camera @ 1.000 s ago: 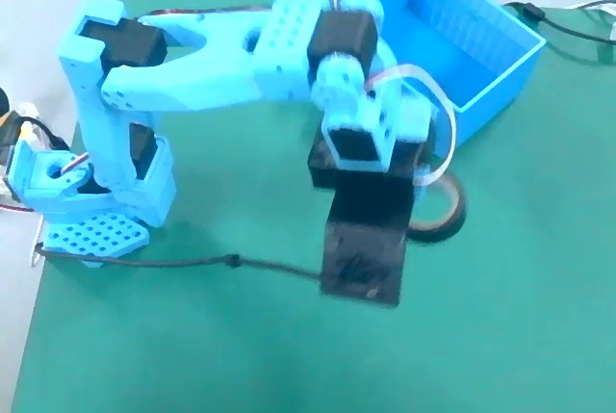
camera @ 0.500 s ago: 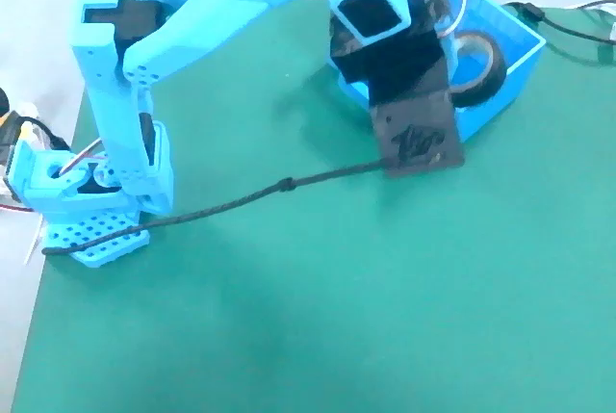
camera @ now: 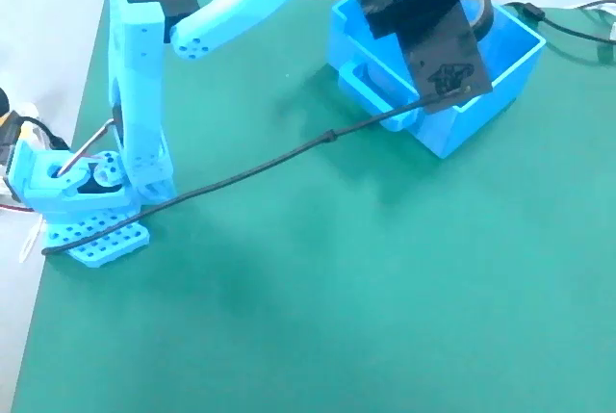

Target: Put the tape in the box

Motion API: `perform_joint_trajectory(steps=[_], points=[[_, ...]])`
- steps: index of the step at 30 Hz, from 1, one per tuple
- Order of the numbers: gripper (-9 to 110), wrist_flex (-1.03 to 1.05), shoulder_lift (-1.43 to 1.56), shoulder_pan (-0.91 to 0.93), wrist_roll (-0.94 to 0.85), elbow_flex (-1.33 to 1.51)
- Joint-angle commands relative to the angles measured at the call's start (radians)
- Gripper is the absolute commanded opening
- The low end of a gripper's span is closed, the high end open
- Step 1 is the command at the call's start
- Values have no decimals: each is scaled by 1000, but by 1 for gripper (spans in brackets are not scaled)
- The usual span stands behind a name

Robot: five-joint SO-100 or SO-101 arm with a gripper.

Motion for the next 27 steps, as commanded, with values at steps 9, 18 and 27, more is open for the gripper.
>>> perform_joint_trajectory(steps=[9, 18, 27], points=[[0, -137, -117, -120, -2, -104], [0, -166, -129, -158, -2, -104], [0, -183, -158, -164, -2, -104]])
